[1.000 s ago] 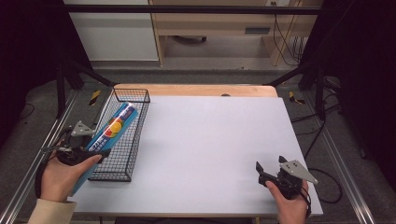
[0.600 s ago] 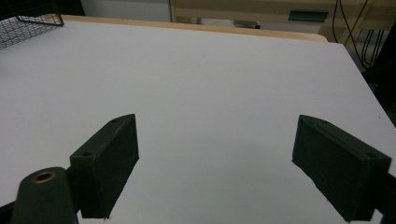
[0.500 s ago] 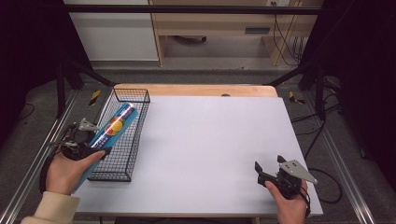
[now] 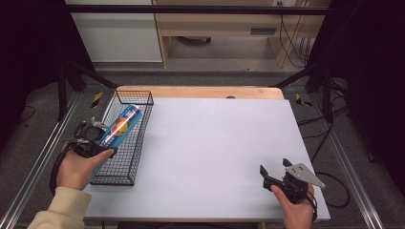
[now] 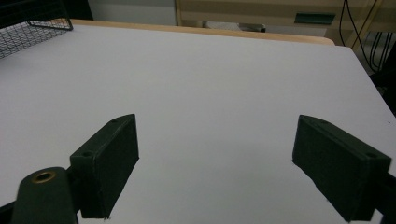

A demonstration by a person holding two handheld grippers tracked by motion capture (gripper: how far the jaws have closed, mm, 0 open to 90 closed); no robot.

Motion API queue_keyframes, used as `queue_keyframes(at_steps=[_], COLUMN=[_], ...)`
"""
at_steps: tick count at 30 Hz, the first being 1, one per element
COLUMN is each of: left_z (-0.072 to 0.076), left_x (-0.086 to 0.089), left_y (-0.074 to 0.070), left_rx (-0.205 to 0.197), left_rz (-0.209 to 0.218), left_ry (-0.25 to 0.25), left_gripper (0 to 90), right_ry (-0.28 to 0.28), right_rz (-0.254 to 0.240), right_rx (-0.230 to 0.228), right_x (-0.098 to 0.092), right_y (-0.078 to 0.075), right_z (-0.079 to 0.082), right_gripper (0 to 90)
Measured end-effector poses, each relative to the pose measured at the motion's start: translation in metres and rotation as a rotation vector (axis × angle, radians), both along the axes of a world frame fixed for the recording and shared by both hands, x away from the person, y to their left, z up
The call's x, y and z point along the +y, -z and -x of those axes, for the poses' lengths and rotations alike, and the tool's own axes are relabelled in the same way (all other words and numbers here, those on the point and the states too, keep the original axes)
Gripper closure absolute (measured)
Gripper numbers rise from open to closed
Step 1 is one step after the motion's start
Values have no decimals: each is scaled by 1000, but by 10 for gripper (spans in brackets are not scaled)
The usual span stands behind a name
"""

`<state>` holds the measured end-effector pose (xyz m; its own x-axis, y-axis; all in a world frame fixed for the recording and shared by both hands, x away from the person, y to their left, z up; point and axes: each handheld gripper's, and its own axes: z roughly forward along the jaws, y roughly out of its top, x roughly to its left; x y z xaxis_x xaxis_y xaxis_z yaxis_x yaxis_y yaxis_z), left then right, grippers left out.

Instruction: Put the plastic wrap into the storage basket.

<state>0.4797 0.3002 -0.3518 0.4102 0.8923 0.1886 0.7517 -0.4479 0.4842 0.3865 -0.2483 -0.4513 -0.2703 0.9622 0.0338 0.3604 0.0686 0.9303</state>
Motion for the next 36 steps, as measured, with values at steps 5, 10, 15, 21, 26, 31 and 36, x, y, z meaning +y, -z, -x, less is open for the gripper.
queue_keyframes(at_steps=[5,10,15,21,26,31,36], left_z=[-6,-10,-14,-19,-22,-26,-28], left_x=[-6,-7,-8,-8,-8,-7,-9], left_y=[2,4,7,7,9,12,13], left_rx=[10,19,33,45,58,82,93], left_rz=[-20,-31,-35,-24,-32,-14,-19], left_ry=[-22,-32,-54,-77,-93,-117,-117], left_gripper=[321,321,321,321,321,321,321], right_ry=[-3,-2,-4,-1,-4,-5,-7], right_rz=[2,-4,-3,-3,-9,-11,-18], right_rx=[-1,2,0,1,0,-3,-3], right_x=[1,0,0,0,0,0,1], right_y=[0,0,0,0,0,0,-1], right_z=[0,0,0,0,0,0,0], right_gripper=[147,147,147,147,147,147,147])
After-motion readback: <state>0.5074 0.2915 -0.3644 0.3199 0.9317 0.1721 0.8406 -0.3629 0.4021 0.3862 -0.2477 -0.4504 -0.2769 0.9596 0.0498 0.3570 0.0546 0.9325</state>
